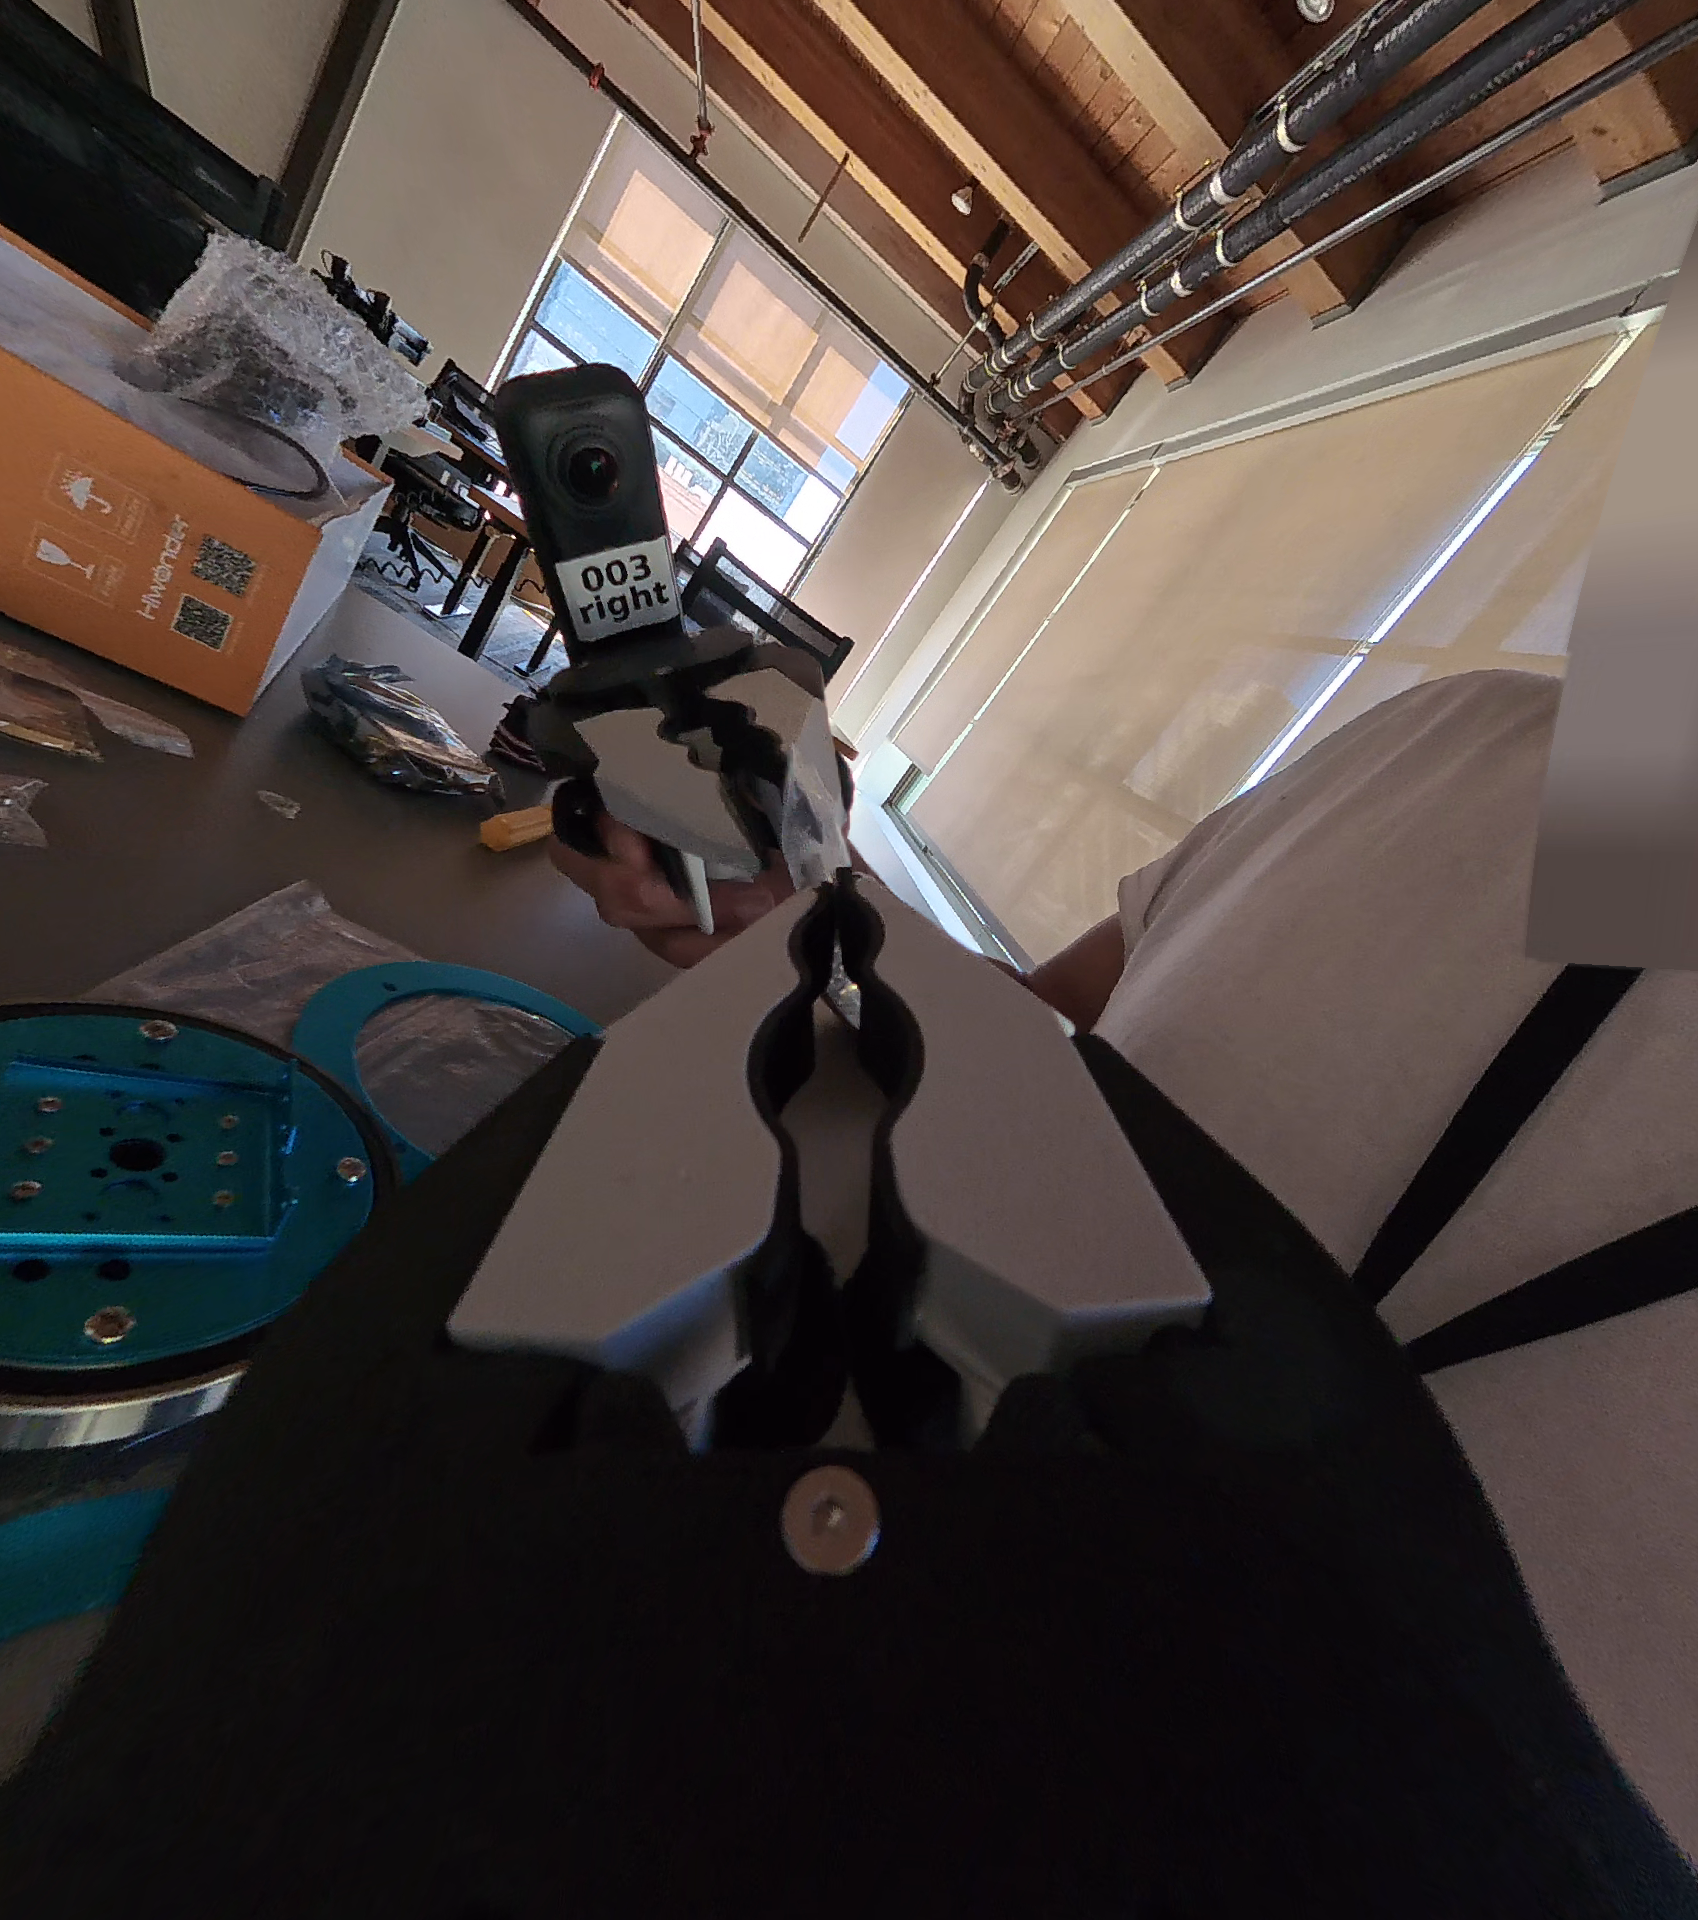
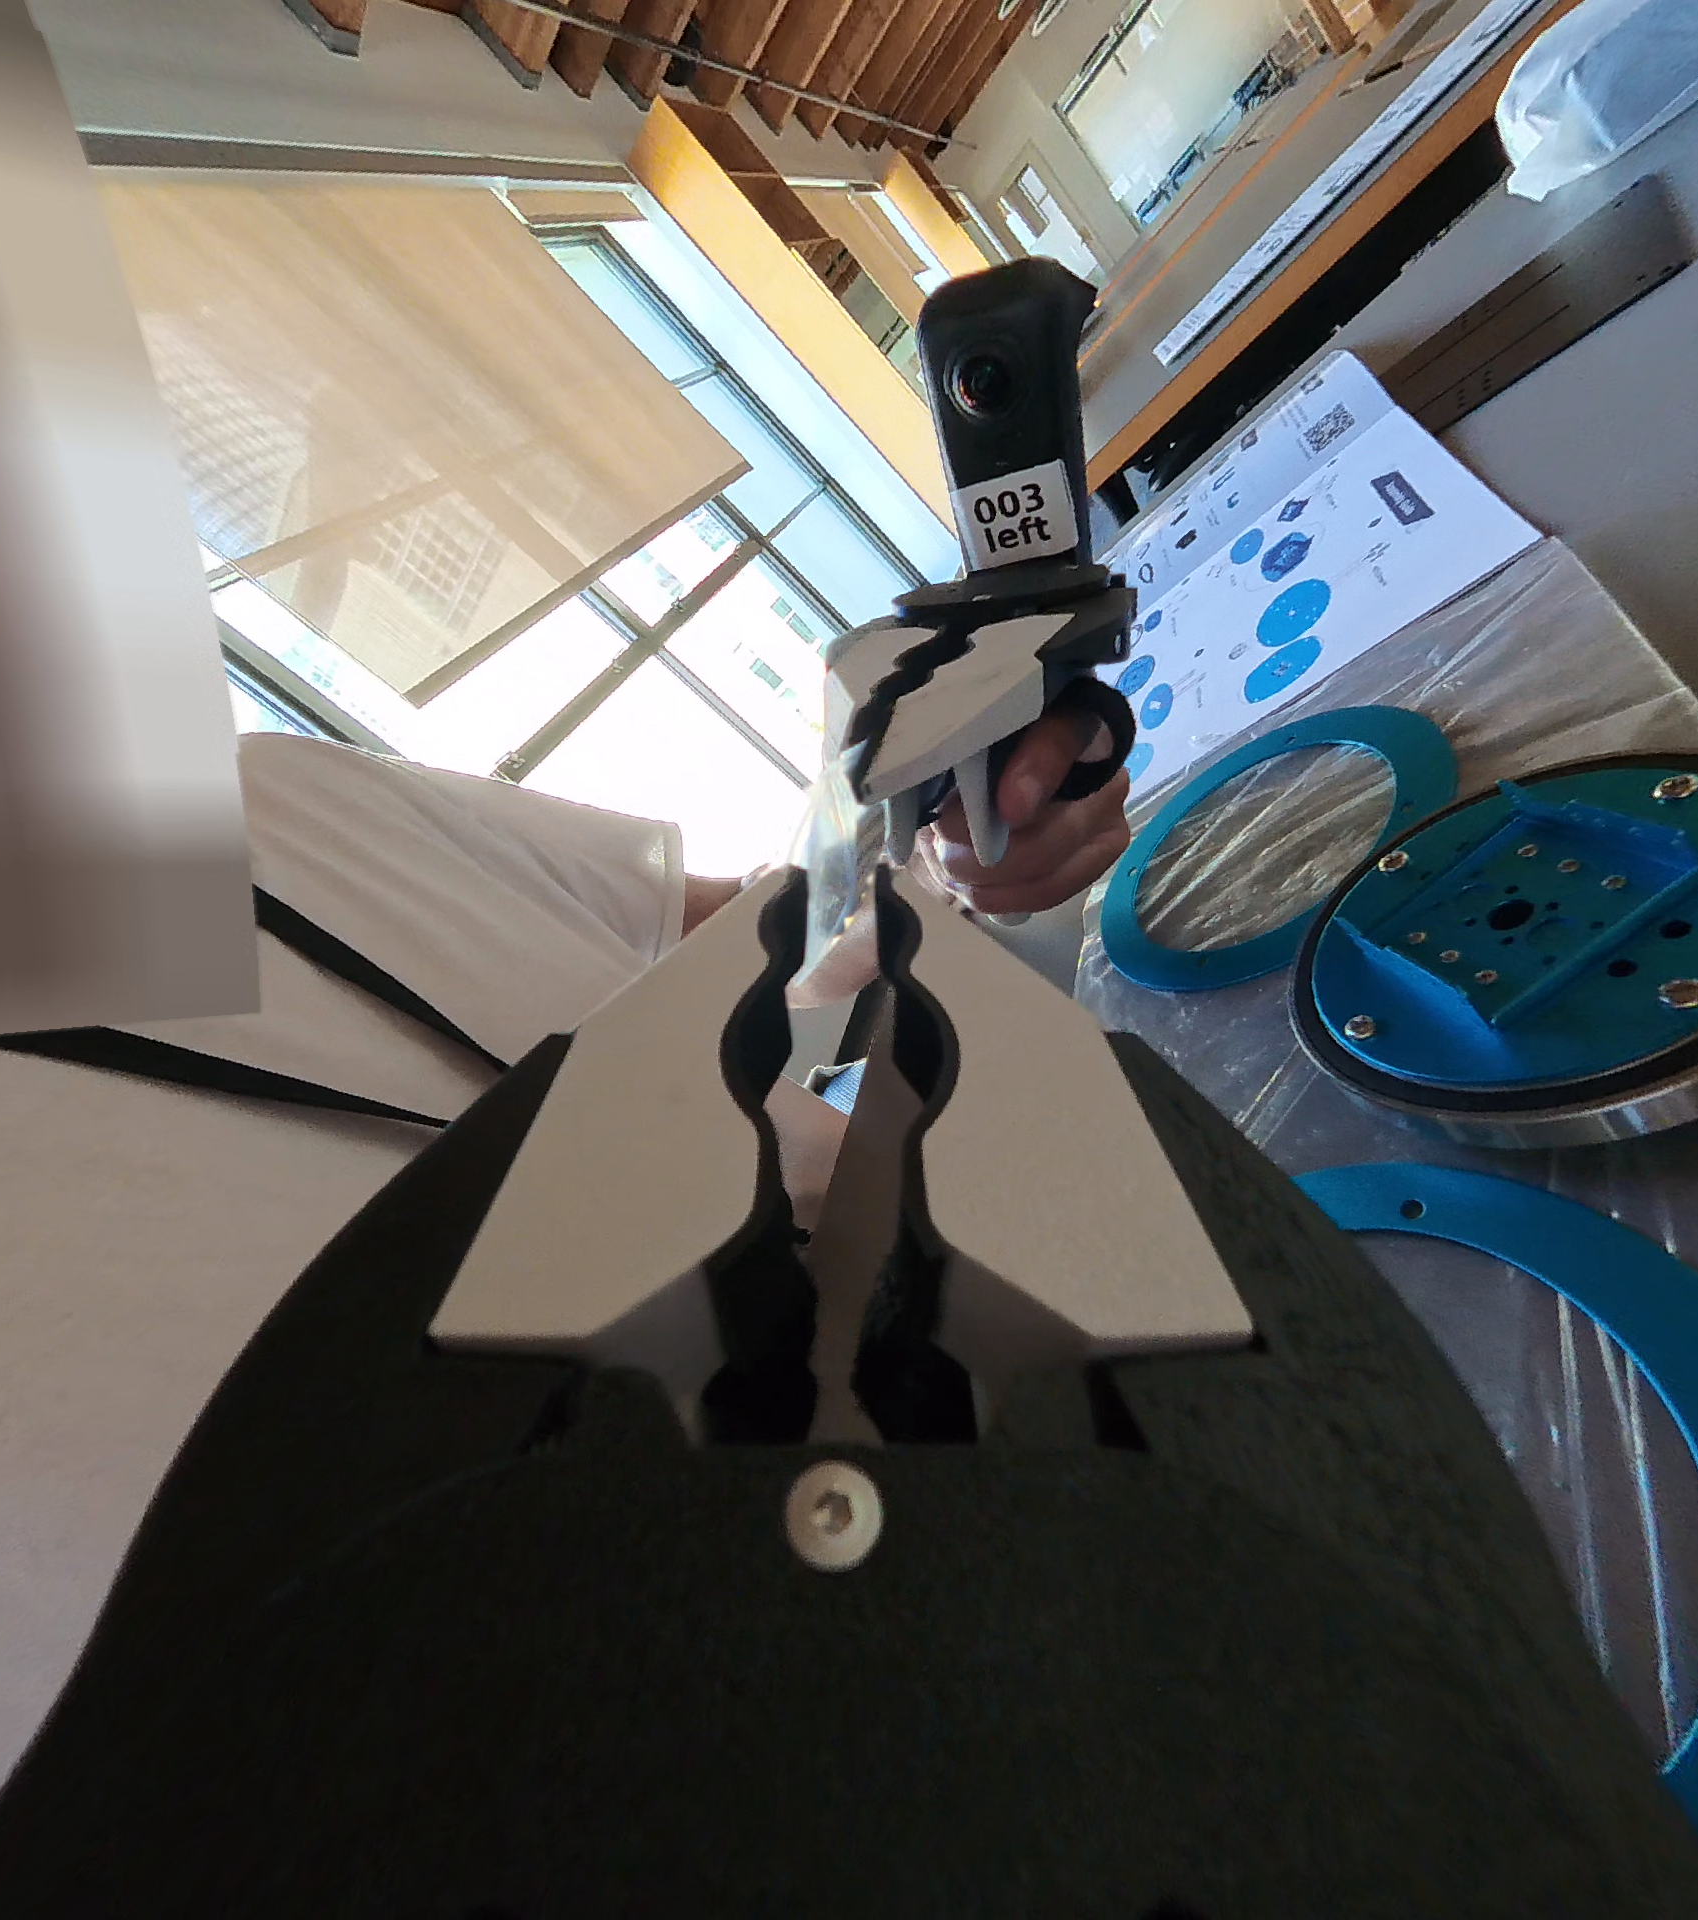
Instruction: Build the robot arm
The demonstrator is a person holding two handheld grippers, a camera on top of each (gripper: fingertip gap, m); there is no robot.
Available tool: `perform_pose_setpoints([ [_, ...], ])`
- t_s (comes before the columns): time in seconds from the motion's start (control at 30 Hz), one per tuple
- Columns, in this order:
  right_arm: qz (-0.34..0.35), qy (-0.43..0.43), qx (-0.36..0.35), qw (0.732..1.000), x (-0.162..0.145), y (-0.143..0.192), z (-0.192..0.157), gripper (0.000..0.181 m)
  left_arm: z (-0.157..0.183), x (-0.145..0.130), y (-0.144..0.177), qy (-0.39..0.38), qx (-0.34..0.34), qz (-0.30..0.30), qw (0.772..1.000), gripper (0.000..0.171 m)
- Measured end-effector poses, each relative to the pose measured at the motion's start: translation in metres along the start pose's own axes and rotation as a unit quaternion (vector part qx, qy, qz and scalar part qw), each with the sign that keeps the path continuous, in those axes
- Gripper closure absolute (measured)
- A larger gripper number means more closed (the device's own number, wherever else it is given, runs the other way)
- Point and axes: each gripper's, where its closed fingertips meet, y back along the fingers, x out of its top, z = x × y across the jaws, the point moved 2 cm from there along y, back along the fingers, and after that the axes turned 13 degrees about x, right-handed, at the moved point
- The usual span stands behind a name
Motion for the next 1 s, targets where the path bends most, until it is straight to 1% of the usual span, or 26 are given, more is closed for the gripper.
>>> perform_pose_setpoints([
  [0.07,-0.002,-0.001,0.000,1.000,-0.002,-0.003,0.003,0.168,0.001,0.000,-0.001,0.007,-0.004,0.002,1.000,0.171],
  [0.1,-0.001,-0.003,0.005,1.000,-0.002,-0.004,0.002,0.170,0.000,0.000,-0.002,0.009,-0.001,0.001,1.000,0.171],
  [0.13,-0.004,-0.002,0.010,1.000,-0.002,-0.005,0.000,0.177,-0.002,0.000,-0.002,0.012,0.002,0.001,1.000,0.171],
  [0.2,-0.010,0.007,0.008,1.000,-0.003,-0.006,-0.001,0.181,-0.003,0.000,-0.002,0.014,0.006,0.001,1.000,0.171],
  [0.27,-0.006,0.007,0.000,1.000,-0.002,-0.005,0.000,0.181,-0.001,-0.001,-0.001,0.006,0.007,0.001,1.000,0.171],
  [0.37,0.005,-0.002,0.007,1.000,0.000,-0.004,0.000,0.181,0.000,-0.004,0.001,-0.015,0.012,-0.005,1.000,0.164],
  [0.7,0.002,-0.013,0.013,1.000,-0.002,-0.004,0.001,0.181,0.001,-0.012,0.003,-0.038,0.024,-0.022,0.999,0.164],
  [0.83,0.011,-0.011,0.018,1.000,0.001,-0.003,-0.001,0.181,-0.001,-0.015,0.002,-0.043,0.032,-0.032,0.998,0.162],
  [0.9,0.010,-0.013,0.019,1.000,0.001,-0.002,-0.001,0.181,-0.003,-0.014,0.001,-0.047,0.041,-0.026,0.998,0.166],
  [1.0,0.009,-0.015,0.018,1.000,0.000,-0.002,-0.001,0.181,-0.001,-0.012,0.002,-0.045,0.034,-0.020,0.998,0.166],
])
